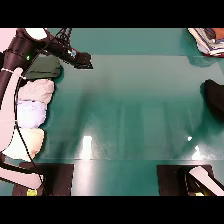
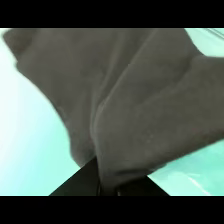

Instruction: Fold the shirts.

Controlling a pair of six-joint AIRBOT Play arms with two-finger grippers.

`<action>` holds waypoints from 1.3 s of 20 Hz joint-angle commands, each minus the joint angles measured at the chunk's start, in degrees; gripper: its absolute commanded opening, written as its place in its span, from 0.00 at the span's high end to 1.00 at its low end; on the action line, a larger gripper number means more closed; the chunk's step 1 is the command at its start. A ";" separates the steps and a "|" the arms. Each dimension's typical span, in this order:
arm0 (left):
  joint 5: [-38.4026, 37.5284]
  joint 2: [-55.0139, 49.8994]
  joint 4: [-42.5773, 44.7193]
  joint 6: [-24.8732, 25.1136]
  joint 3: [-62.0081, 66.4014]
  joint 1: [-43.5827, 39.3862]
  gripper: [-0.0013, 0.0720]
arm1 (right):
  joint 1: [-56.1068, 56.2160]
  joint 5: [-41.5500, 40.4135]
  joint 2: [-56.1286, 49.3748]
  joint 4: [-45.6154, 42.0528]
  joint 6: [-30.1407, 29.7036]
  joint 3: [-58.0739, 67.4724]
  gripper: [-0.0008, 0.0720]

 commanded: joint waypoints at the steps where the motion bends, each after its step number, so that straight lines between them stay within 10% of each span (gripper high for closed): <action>1: -0.28 0.04 0.02 -0.04 0.00 -0.07 0.95 | -1.55 2.45 -0.96 -6.38 0.04 0.79 0.79; 5: -0.92 0.04 0.81 0.57 0.00 -0.07 0.95 | -1.55 9.62 -3.58 -19.76 0.20 11.30 0.25; 11: -0.90 0.04 0.85 0.59 0.00 -0.07 0.95 | 3.08 16.74 -6.03 -14.95 5.57 24.02 0.26; 18: -2.16 0.04 0.35 -0.22 0.02 -0.07 0.95 | 30.49 24.02 -5.84 -12.11 5.51 24.83 0.49; 20: -0.70 0.04 0.35 -0.22 0.02 -0.07 0.95 | 38.62 26.01 -5.84 -12.11 5.03 24.83 0.92; 21: -0.17 0.04 0.35 -0.20 0.02 -0.07 0.95 | 42.05 26.58 -5.84 -12.15 4.87 24.83 0.97; 26: 1.75 0.04 0.35 -0.22 0.02 -0.07 0.95 | 55.12 26.45 -5.84 -13.11 4.90 24.83 0.96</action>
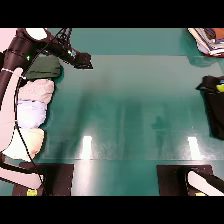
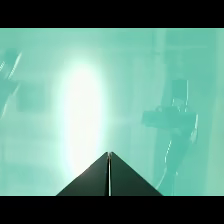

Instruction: Fold the shirts.

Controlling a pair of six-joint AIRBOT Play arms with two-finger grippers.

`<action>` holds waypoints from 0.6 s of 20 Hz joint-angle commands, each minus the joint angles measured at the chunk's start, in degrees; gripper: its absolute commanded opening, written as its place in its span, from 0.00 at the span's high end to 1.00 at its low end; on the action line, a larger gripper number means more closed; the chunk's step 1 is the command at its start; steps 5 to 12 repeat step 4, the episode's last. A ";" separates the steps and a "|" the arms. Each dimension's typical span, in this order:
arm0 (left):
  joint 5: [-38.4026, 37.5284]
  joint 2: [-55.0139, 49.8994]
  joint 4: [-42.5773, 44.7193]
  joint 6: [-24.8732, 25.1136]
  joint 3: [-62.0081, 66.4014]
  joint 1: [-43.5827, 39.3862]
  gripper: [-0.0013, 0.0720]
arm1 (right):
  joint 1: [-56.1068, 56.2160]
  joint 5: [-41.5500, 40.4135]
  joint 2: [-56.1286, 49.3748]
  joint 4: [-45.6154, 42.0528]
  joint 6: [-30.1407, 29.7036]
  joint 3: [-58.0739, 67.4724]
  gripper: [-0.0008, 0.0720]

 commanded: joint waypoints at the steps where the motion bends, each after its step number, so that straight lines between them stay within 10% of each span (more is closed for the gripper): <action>1: 1.73 0.04 0.00 -0.09 0.02 -0.02 0.95 | 8.44 0.74 -0.02 -0.66 -0.13 0.07 0.96; 12: 1.90 0.04 0.00 -0.07 0.02 -0.02 0.95 | 10.73 0.52 -0.02 -0.61 -0.13 0.07 0.96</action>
